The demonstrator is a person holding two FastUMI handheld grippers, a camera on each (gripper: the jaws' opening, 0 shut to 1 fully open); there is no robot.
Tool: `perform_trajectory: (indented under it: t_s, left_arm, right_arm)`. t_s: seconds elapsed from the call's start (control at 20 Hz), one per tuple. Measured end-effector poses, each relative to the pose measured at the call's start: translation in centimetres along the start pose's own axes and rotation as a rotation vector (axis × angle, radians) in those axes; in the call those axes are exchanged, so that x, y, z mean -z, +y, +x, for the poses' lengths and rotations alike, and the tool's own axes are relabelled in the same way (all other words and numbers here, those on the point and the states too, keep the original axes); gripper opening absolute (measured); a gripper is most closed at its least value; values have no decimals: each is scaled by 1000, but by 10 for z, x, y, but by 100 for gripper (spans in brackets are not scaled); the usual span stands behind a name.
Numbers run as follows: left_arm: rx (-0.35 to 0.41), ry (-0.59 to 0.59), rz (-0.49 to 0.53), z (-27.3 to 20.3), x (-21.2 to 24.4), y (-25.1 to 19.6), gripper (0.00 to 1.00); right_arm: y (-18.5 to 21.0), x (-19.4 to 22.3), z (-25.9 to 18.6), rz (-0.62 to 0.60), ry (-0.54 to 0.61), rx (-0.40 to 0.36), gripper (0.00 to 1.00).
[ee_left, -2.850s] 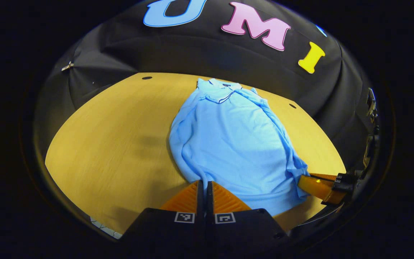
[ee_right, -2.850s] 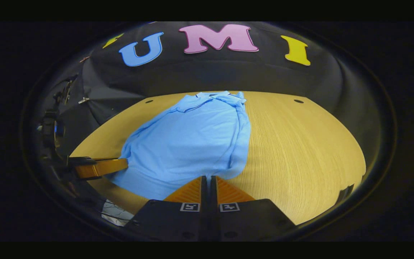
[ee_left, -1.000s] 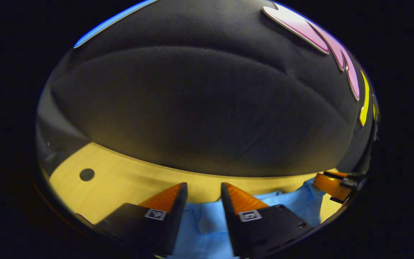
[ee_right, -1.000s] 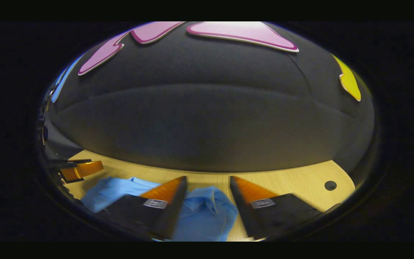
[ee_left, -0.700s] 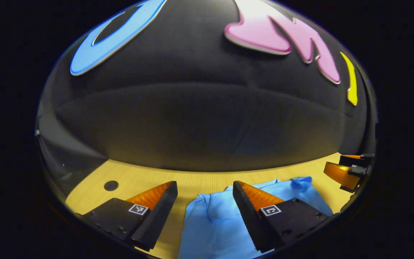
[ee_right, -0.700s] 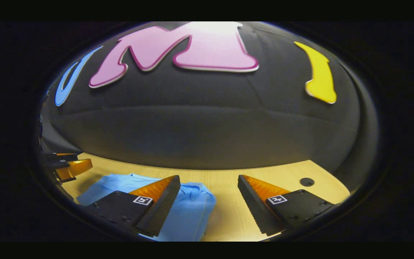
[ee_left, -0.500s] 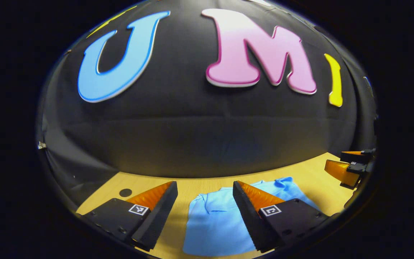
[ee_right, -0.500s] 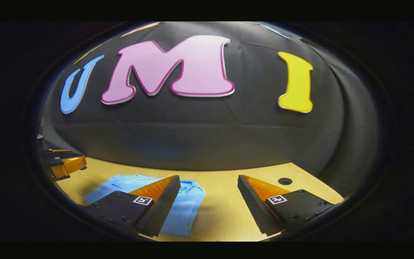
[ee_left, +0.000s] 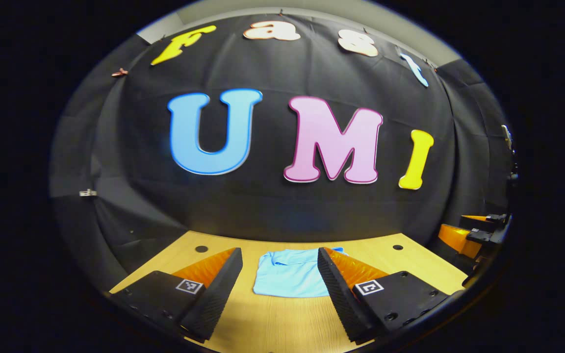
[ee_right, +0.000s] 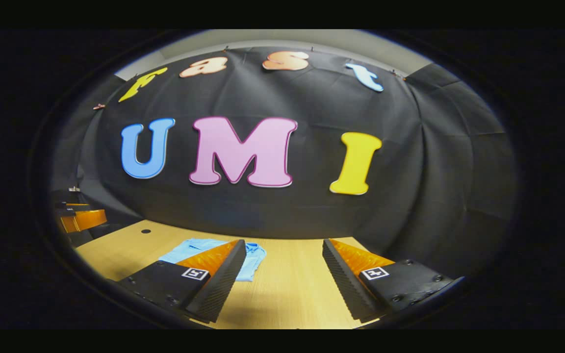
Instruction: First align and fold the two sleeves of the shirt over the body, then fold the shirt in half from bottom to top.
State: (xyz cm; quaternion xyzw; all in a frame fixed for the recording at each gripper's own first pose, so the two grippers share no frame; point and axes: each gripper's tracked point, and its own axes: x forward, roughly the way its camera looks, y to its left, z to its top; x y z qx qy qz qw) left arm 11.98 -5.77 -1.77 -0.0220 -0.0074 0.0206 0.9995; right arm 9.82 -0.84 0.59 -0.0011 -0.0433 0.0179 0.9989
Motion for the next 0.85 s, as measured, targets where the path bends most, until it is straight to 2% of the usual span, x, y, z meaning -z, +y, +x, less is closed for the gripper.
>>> perform_trajectory:
  t_s: [0.05, 0.15, 0.3, 0.4, 0.45, 0.5, 0.65, 0.7, 0.75, 0.8, 0.85]
  left_arm:
    - [-6, 12, -9, -25, 0, 4, 97]
    - [28, 4, -33, -72, -3, -2, 97]
    - [105, -117, -61, -138, -37, -16, 97]
    - [106, -187, -42, -174, -51, -15, 96]
    - [100, -201, -27, -189, -53, -16, 96]
    - [95, -220, -7, -204, -56, -17, 96]
    - [88, -273, 19, -238, -54, -19, 96]
    - [109, -261, 1, -246, -46, -25, 96]
    - [135, -244, -23, -249, -36, -30, 92]
    - [157, -230, -45, -253, -29, -33, 100]
    - [171, -220, -58, -254, -26, -34, 96]
  right_arm:
    - [-5, -10, -25, 19, -14, 4, 96]
    - [-3, -21, -65, 60, -35, -25, 96]
    - [-6, -35, -114, 26, -81, -36, 96]
    - [2, -41, -141, 6, -102, -53, 96]
    - [4, -44, -154, 9, -109, -56, 93]
    - [6, -46, -165, 15, -113, -58, 96]
    - [5, -32, -194, 3, -76, -41, 96]
    - [8, -35, -204, 11, -83, -40, 97]
    - [10, -39, -211, 26, -97, -38, 94]
    - [13, -40, -218, 35, -117, -38, 96]
    - [15, -42, -219, 33, -133, -41, 96]
